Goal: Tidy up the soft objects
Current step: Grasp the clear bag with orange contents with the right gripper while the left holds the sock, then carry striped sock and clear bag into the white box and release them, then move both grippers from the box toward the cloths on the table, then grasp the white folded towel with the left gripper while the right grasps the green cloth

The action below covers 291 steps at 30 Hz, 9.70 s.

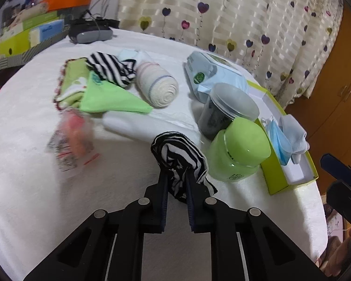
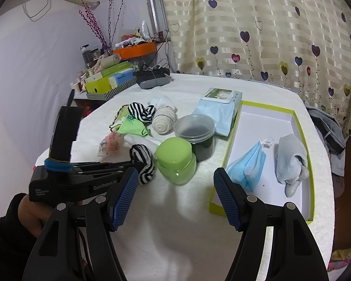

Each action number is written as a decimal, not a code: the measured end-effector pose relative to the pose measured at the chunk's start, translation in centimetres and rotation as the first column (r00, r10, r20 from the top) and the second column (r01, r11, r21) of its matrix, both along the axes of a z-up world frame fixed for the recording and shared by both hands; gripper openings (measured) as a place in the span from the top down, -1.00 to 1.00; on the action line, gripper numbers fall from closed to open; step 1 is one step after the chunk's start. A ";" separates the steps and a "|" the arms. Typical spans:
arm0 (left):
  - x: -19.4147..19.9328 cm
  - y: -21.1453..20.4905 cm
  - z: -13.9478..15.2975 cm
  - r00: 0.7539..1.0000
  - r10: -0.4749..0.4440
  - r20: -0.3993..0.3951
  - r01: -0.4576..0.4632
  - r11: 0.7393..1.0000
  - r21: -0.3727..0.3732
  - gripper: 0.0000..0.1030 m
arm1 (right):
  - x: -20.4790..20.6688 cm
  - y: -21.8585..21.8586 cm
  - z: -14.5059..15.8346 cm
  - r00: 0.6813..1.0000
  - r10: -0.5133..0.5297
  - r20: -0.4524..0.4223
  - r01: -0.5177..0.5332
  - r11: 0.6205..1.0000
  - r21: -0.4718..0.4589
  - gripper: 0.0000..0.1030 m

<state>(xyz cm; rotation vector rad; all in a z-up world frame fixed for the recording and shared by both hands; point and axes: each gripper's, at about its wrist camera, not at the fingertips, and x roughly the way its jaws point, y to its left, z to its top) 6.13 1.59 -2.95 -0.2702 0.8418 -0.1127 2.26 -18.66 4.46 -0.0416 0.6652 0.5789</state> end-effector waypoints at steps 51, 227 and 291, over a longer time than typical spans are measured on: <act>-6.0 16.2 1.5 0.940 0.331 0.083 -0.322 0.940 -0.112 0.75 | 6.3 20.9 -5.2 0.949 0.270 -0.161 -0.292 0.947 -0.132 0.25; -3.0 -3.8 6.3 0.980 -0.111 0.168 0.111 0.994 0.011 0.36 | -0.2 -3.9 2.2 0.983 -0.151 0.108 0.147 0.988 0.039 -0.22; -0.2 9.2 0.2 0.972 0.233 -0.027 -0.234 0.956 -0.179 0.60 | 4.2 9.1 1.7 0.988 0.144 0.055 -0.142 0.989 -0.040 -0.22</act>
